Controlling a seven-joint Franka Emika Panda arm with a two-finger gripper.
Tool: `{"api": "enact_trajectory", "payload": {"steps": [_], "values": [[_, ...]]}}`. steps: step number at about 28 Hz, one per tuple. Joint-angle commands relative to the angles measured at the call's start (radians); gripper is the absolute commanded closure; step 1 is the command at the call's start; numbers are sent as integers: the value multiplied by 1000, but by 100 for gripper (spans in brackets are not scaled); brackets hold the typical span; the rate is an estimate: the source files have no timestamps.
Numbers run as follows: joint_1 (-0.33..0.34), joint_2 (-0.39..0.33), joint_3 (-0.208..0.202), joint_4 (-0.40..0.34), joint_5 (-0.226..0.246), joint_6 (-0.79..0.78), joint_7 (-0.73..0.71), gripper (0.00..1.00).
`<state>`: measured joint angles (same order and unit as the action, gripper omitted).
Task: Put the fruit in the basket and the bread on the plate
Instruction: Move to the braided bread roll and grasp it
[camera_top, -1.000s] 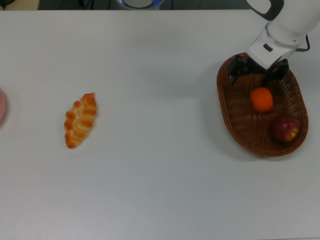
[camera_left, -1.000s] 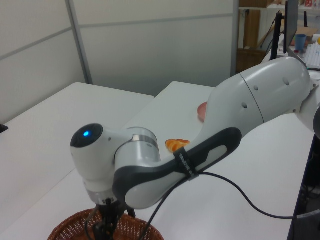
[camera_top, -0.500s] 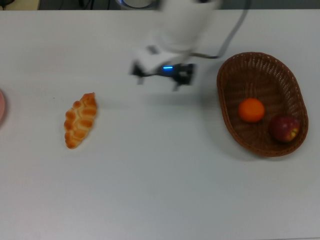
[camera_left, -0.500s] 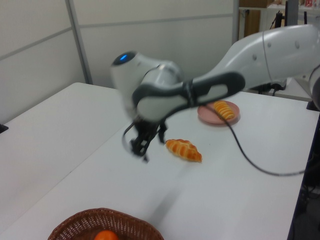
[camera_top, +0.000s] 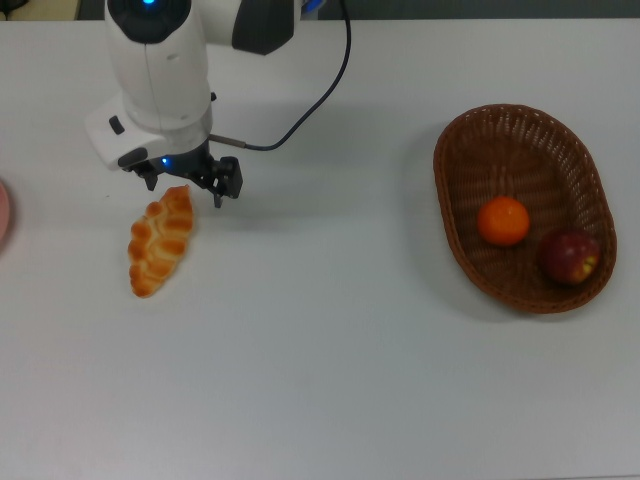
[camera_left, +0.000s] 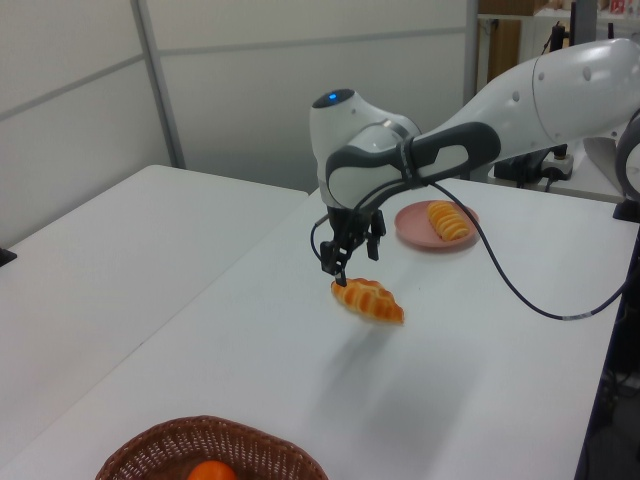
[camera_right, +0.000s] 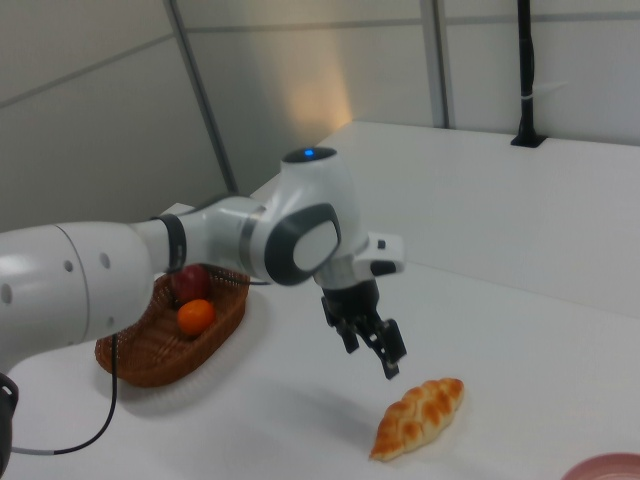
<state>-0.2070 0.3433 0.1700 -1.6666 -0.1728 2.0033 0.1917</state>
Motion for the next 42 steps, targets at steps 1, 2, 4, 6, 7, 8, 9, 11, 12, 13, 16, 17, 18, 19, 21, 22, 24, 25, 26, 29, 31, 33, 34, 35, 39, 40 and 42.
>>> {"api": "enact_trajectory", "payload": {"steps": [1,2,4,6,7,8,9,11,12,13,16,17,18,19,21,22,24,25,26,29,31,33,34,35,39,40,42], "values": [[-38,2,2,-42,4,84,21,0],[-54,3,0,-59,7,121,55,0],[-66,5,-1,-81,6,158,83,0],[-81,9,-1,-99,6,192,88,0],[-84,14,-1,-101,6,198,88,0],[-86,22,-1,-101,6,200,89,0],[-89,25,-1,-101,6,201,89,0],[-100,32,-1,-101,1,206,89,0],[-101,37,-1,-102,-2,206,88,0],[-103,48,-1,-102,-5,206,88,0],[-95,83,-3,-101,-42,216,91,0],[-92,94,-3,-102,-54,226,95,0],[-89,103,-3,-102,-65,235,103,0],[-86,109,-1,-102,-74,241,113,0],[-77,135,-1,-102,-111,249,147,0],[-71,143,-1,-102,-123,249,155,0],[-66,155,-1,-102,-140,249,167,0],[-65,161,-1,-101,-145,250,170,0],[-65,169,-1,-99,-148,250,173,2],[-66,171,-1,-96,-148,253,175,41],[-74,169,-1,-79,-131,253,198,100],[-78,169,-1,-64,-131,253,227,100],[-80,168,-1,-61,-131,253,233,100],[-80,168,-3,-58,-131,253,236,100],[-133,151,-1,-19,-103,252,233,100],[-147,151,-1,-1,-91,249,230,100],[-173,151,-1,33,-62,246,221,100]]}}
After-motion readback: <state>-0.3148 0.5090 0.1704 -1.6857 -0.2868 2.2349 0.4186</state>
